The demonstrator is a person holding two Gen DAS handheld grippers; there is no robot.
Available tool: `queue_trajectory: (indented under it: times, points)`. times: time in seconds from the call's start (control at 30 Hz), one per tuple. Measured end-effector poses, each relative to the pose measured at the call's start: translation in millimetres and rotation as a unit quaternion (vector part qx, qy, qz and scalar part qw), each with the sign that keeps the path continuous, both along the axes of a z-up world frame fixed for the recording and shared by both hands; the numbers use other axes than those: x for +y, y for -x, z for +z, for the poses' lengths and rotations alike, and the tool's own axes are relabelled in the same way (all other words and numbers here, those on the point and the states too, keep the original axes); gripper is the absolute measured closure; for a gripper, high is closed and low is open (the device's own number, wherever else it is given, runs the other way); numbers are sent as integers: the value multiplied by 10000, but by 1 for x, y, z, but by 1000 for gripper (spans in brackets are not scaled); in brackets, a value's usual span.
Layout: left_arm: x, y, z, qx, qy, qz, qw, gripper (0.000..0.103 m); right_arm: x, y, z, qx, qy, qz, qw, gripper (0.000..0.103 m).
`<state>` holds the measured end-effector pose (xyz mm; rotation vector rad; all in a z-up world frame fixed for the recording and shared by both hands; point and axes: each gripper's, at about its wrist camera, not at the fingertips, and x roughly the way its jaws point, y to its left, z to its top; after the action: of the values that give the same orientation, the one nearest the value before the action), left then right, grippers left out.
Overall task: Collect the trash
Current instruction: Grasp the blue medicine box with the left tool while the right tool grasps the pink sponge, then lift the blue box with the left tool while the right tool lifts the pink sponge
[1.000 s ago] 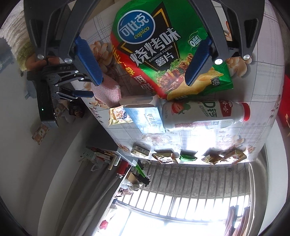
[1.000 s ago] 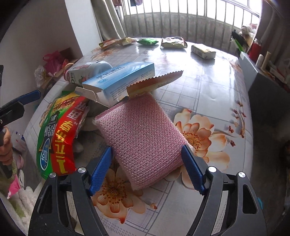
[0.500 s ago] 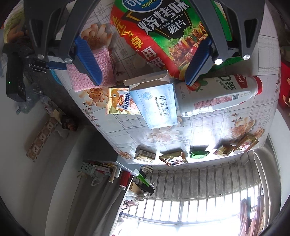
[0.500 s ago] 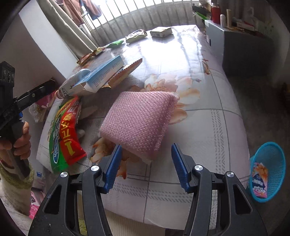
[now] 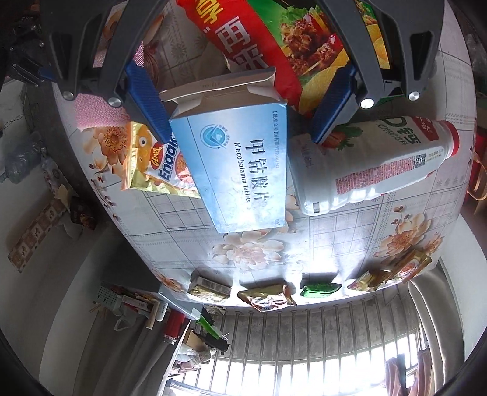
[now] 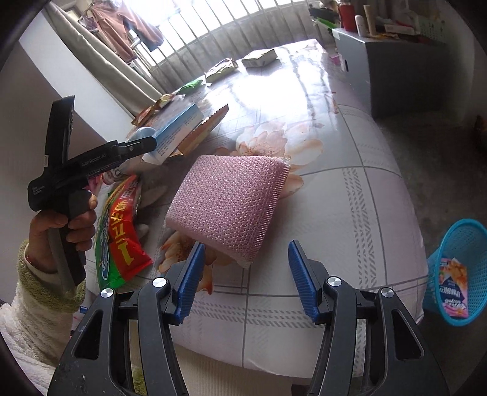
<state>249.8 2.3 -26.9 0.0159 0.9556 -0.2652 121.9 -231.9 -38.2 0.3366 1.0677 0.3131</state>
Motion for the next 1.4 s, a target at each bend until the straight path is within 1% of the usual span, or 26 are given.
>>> queue_trajectory:
  times: [0.07,0.1,0.13,0.17,0.23,0.33,0.47,0.67,0.77,0.83,0.9,0.93,0.97,1.03,1.1,1.13,1.2,1.23,1.3,1.37,1.4]
  points:
    - [0,-2,-3,0,-19,47,10000,13,-1,1,-1,1,-32,-15,10000,50]
    - [1,-2,-4,-10,-11,68,10000,15,-1,2,0,-2,-48,-21,10000,50]
    - [1,-2,-5,-14,7,65,10000,20,-1,3,0,-3,-55,-33,10000,50]
    - [1,-2,-6,-13,13,61,10000,22,-2,3,-1,0,-59,-48,10000,50]
    - [2,-2,-6,-29,59,77,9999,34,-2,4,0,-3,-78,-71,9999,50]
    - [4,-1,-4,-92,133,107,9998,34,-3,6,4,-55,-63,-77,9999,49]
    - [4,6,2,-279,97,44,9996,34,-2,8,15,-190,25,-71,9998,45]
    - [13,19,15,-467,304,4,9984,35,-2,4,23,-270,-210,-69,9994,41]
    - [21,28,24,-583,455,28,9973,35,4,1,27,-357,-59,21,9993,37]
    - [26,33,30,-644,538,38,9965,35,12,1,30,-487,12,205,9986,33]
    - [30,38,35,-685,611,32,9958,35,22,-2,37,-768,158,543,9954,25]
    - [31,40,37,-699,641,22,9955,35,28,-4,40,-925,268,772,9924,20]
    - [33,42,38,-709,669,10,9952,35,34,-7,44,-1081,401,1020,9881,16]
    - [36,46,41,-719,735,-7,9947,35,45,-15,49,-1332,671,1493,9775,12]
    - [39,49,43,-735,796,-16,9941,35,53,-29,51,-1433,833,1857,9685,10]
    - [40,51,44,-746,828,-8,9938,35,56,-37,50,-1410,853,2000,9658,8]
    - [43,52,45,-747,892,11,9932,35,63,-54,44,-1256,876,2286,9614,8]
    - [45,53,46,-747,924,19,9929,35,66,-62,40,-1154,905,2393,9598,8]
    - [47,54,47,-754,977,35,9924,35,71,-73,28,-826,806,2657,9571,8]
    - [49,56,48,-751,1031,47,9918,35,75,-76,16,-567,847,2716,9570,8]
    - [50,56,48,-744,1060,49,9916,35,76,-74,13,-516,900,2735,9563,8]
